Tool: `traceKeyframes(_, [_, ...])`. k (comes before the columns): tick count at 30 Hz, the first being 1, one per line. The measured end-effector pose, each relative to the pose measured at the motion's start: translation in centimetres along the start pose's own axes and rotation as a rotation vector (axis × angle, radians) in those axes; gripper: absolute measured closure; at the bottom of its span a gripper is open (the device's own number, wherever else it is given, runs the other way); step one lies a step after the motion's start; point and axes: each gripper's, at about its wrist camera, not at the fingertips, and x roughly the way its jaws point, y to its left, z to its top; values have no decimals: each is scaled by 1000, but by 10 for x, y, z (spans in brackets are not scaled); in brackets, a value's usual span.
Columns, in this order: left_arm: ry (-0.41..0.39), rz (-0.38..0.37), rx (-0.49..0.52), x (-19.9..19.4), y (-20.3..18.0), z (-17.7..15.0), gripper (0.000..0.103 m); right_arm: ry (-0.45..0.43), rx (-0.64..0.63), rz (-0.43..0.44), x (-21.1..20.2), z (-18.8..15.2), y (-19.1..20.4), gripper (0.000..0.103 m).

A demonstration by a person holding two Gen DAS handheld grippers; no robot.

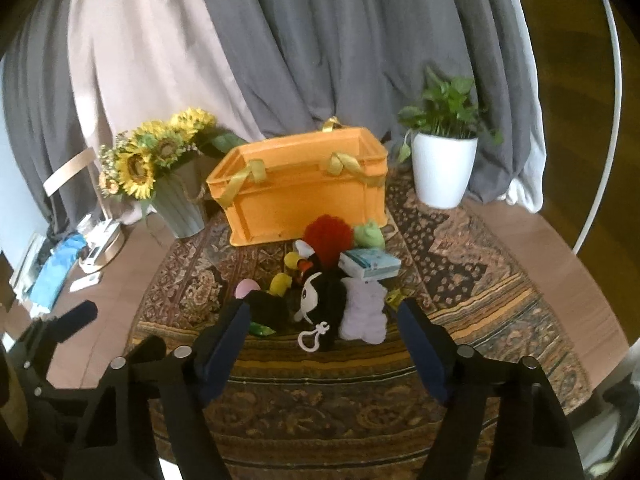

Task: Organize soft objects
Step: 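Move both tools down toward the pile of plush toys, then grasp the black round plush with the left tool while the right tool grasps the Mickey plush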

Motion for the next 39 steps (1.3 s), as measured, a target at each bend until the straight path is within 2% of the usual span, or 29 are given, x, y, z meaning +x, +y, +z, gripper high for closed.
traceKeyframes(3, [25,-3,9,16,-1,-1,3,32,3,2,17,1,-2,40])
traceKeyframes(6, [48,-19,4,29,-3,-1,3,87,10,43,41,1,-8,48])
traceKeyframes(12, [83,-3,-56,61,-9,-4,6,148,-22,119,74,3,-18,58])
traceKeyframes(18, [113,7,-72,92,-12,-8,8,184,-49,184,99,5,-20,65])
traceKeyframes(28, [131,-46,-49,131,-19,-11,12,202,-58,163,122,3,-25,72])
traceKeyframes(32, [145,-73,-52,146,-20,-10,19,216,-38,171,130,2,-28,77])
traceKeyframes(38, [149,-91,-43,159,-26,-7,23,226,-22,192,138,2,-32,89])
traceKeyframes(39, [154,-94,-42,162,-27,-7,27,232,-14,200,140,2,-34,90])
